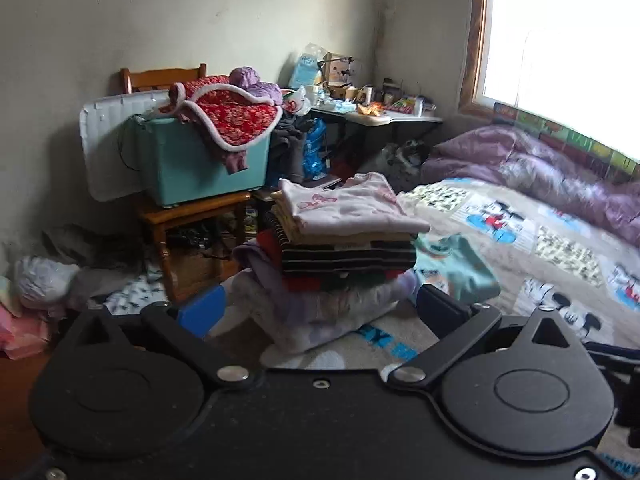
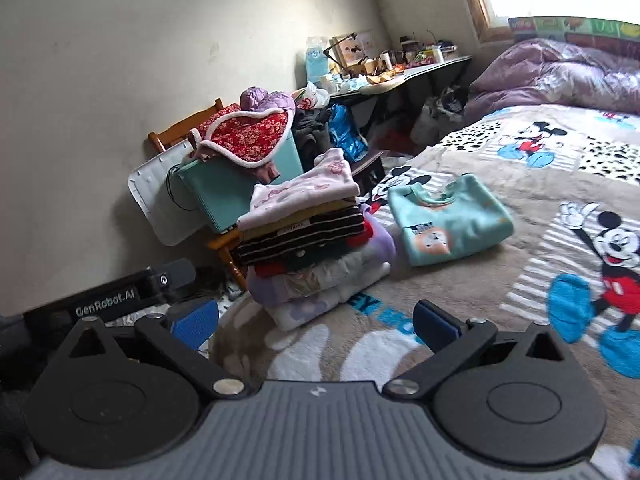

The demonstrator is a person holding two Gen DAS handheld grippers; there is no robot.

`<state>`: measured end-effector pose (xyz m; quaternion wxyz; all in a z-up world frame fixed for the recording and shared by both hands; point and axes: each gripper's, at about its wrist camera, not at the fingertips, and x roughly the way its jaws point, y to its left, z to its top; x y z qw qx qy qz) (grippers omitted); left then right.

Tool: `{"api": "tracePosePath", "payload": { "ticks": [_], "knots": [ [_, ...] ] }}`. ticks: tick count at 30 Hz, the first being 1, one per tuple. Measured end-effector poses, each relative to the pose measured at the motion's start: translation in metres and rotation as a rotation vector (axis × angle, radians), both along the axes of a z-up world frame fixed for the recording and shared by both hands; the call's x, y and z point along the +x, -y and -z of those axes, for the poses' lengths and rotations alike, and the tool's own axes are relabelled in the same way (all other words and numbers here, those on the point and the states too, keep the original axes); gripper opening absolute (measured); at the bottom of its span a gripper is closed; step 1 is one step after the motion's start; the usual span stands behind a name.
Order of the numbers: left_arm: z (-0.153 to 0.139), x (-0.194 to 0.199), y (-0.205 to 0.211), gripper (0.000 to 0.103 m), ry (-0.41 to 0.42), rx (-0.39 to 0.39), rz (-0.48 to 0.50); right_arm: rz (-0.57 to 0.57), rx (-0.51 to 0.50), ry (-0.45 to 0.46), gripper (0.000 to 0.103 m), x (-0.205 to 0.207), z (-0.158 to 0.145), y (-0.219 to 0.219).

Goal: Fold clothes

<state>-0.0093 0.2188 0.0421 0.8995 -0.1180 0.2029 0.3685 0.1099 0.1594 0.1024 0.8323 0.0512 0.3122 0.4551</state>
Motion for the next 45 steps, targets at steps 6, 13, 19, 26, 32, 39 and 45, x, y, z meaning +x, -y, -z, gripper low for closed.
{"api": "tracePosePath", "payload": {
  "ticks": [6, 13, 19, 26, 32, 39, 45],
  "knots": [
    [-0.004, -0.011, 0.023, 0.103, -0.027, 0.021, -0.002, 0.035, -0.008, 0.027, 0.103, -0.021, -0.004, 0.027],
    [-0.003, -0.022, 0.040, 0.103, -0.045, 0.052, -0.009, 0.059, 0.001, 0.019, 0.103, -0.030, -0.002, 0.045],
    [-0.006, -0.028, 0.050, 0.103, -0.058, 0.080, -0.005, 0.068, 0.001, 0.017, 0.103, -0.036, 0.000, 0.054],
    [-0.008, -0.035, 0.059, 0.103, -0.056, 0.088, -0.005, 0.055, -0.011, 0.045, 0.103, -0.046, -0.001, 0.054],
    [-0.008, -0.038, 0.066, 0.103, -0.060, 0.085, 0.011, 0.060, -0.014, 0.054, 0.103, -0.051, -0.001, 0.058],
    [-0.008, -0.039, 0.074, 0.103, -0.064, 0.098, 0.005, 0.066, -0.015, 0.058, 0.103, -0.054, 0.000, 0.066],
    [-0.014, -0.040, 0.073, 0.103, -0.050, 0.113, -0.022, 0.055, -0.009, 0.064, 0.103, -0.054, -0.002, 0.061]
  ]
}}
